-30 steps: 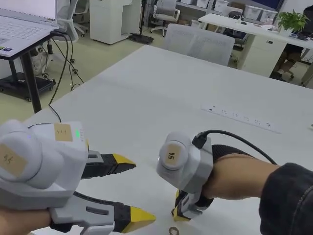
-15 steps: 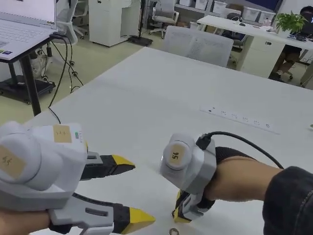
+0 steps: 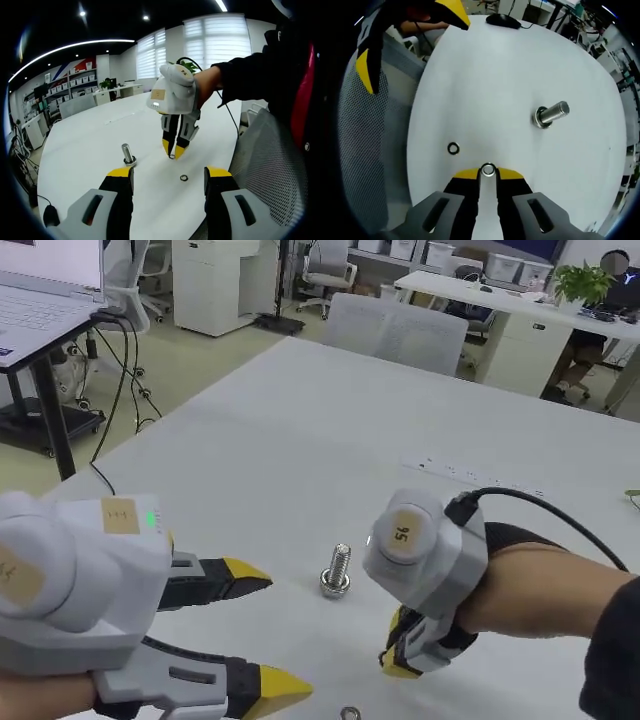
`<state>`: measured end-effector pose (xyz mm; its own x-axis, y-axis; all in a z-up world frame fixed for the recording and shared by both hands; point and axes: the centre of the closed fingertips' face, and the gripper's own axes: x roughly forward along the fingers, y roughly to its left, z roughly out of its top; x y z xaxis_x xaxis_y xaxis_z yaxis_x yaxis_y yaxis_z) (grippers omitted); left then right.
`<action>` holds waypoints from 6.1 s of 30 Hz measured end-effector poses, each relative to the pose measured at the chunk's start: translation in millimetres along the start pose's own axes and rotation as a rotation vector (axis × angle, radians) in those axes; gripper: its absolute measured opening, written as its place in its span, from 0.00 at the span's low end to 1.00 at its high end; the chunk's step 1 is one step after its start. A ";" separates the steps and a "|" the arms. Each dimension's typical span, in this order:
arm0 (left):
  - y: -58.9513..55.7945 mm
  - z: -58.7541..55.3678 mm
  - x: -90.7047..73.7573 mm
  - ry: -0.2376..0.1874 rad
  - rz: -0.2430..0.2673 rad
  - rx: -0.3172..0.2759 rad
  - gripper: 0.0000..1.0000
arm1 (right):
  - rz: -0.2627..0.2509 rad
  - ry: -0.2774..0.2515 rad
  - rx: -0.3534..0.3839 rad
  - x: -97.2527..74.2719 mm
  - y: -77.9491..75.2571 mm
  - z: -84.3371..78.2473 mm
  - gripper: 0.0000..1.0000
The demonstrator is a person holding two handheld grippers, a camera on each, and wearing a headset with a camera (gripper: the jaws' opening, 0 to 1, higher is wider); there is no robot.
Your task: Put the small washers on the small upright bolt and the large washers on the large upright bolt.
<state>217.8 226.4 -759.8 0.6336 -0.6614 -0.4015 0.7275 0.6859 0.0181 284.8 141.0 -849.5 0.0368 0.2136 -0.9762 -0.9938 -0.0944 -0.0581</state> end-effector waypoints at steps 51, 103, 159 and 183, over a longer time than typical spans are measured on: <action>-1.5 -4.4 4.5 0.016 -0.003 -0.011 0.56 | -0.140 -0.019 0.158 -51.6 -68.8 -57.3 0.13; 4.6 -10.9 11.1 0.035 0.000 -0.031 0.56 | -0.052 0.010 0.188 -1.9 -76.1 -72.9 0.14; 2.6 -7.2 9.7 0.029 -0.005 -0.018 0.56 | -0.107 0.018 0.207 -18.2 -69.2 -89.5 0.17; -1.9 -4.7 2.6 0.017 -0.004 0.002 0.56 | -0.028 -0.012 0.109 -5.5 -1.3 -49.1 0.18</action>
<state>216.8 224.8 -765.2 0.6262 -0.6585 -0.4174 0.7304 0.6828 0.0185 290.9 92.2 -854.3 0.0638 0.2262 -0.9720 -0.9980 0.0178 -0.0614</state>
